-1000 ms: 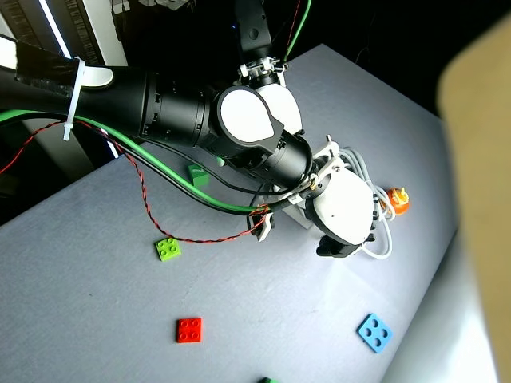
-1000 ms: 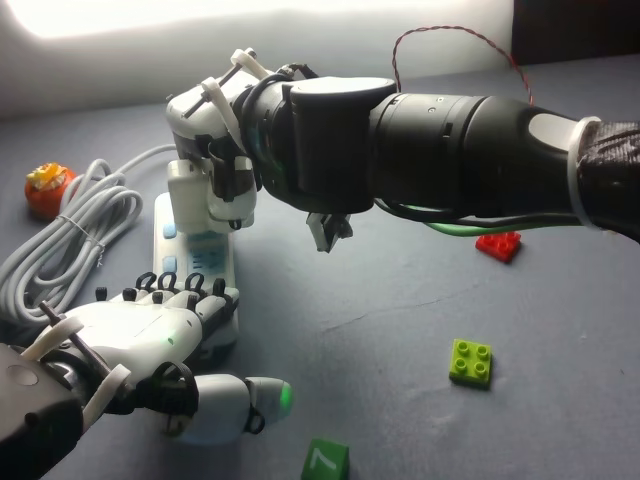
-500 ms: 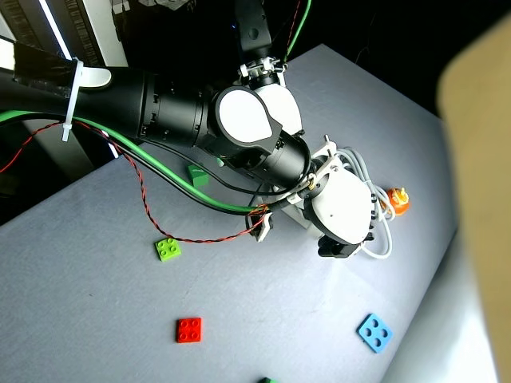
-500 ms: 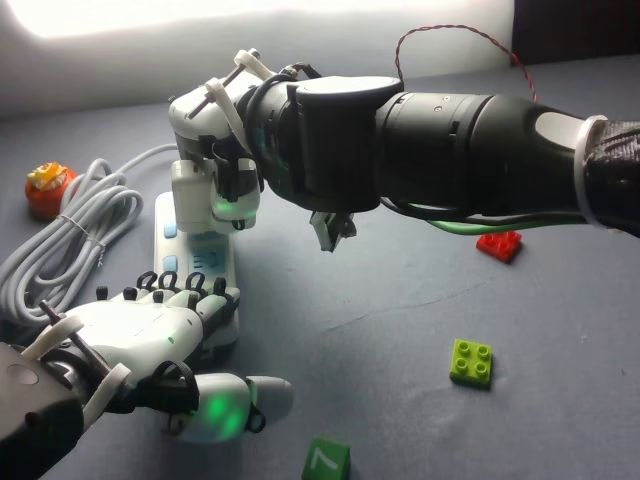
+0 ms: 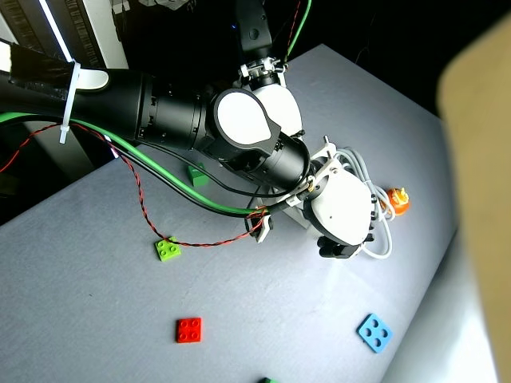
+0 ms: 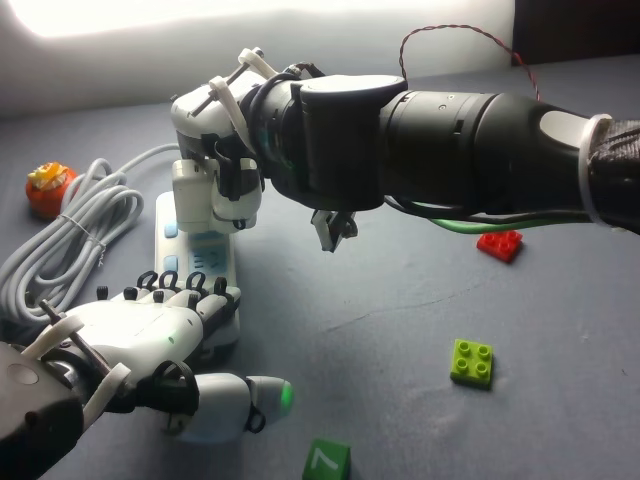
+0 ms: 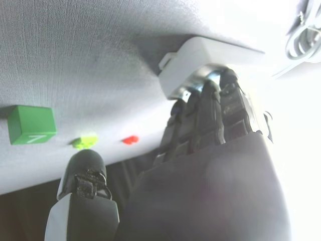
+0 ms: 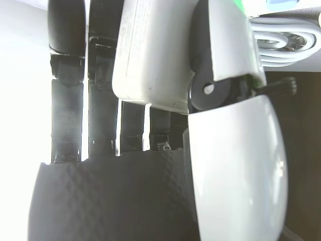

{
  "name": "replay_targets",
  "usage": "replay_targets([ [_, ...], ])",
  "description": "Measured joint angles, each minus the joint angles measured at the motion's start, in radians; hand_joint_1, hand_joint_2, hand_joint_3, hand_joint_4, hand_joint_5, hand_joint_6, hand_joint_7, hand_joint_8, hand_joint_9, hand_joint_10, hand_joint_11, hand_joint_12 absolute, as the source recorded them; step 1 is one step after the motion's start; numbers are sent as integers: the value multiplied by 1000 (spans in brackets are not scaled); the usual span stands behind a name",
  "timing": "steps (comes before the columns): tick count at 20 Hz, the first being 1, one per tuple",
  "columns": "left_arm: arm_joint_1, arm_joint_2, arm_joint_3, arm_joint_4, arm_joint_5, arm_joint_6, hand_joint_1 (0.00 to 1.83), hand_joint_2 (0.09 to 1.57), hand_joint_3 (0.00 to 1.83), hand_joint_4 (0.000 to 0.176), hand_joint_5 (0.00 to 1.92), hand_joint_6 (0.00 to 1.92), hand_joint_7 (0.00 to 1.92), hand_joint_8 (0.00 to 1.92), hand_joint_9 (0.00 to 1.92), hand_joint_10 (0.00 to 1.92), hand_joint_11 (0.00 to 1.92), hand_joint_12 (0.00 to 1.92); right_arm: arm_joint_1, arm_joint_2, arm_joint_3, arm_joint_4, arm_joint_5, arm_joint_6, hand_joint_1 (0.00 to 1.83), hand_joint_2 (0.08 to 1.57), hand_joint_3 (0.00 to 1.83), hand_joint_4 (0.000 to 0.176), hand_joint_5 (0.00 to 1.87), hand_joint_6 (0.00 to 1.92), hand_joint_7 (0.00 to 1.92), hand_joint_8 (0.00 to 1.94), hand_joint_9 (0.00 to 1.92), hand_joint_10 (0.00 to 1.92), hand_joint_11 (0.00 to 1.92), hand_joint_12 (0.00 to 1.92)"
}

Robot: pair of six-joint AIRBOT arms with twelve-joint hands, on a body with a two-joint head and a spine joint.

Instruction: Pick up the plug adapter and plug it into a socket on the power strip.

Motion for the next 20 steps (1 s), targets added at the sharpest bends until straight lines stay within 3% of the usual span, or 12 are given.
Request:
replay_targets([
  [1, 0, 0, 0, 0, 0, 0, 0, 1147, 0, 0, 17, 6, 16, 6, 7, 3, 0, 0, 0, 2, 0, 2, 2, 0, 1083, 1030, 0, 0, 844, 48, 955, 19, 990, 0, 607, 974],
  [8, 0, 0, 1, 0, 1, 0, 0, 1146, 0, 0, 31, 8, 33, 9, 12, 4, 0, 0, 0, 8, -6, 15, 32, 10, 1008, 1004, 0, 0, 783, 0, 863, 0, 857, 0, 483, 960],
  [12, 0, 0, 1, 0, 1, 0, 0, 1144, 0, 0, 40, 9, 34, 7, 13, 5, 0, 0, 2, 20, -8, 16, 34, 14, 928, 1001, 0, 0, 656, 0, 714, 0, 709, 0, 338, 954],
  [20, -16, 2, 6, -13, 12, 4, 0, 1148, 0, 0, 38, 8, 32, 9, 15, 6, 0, 0, 48, 151, -161, 18, 32, 16, 904, 959, 0, 0, 453, 0, 486, 0, 497, 0, 141, 930],
])
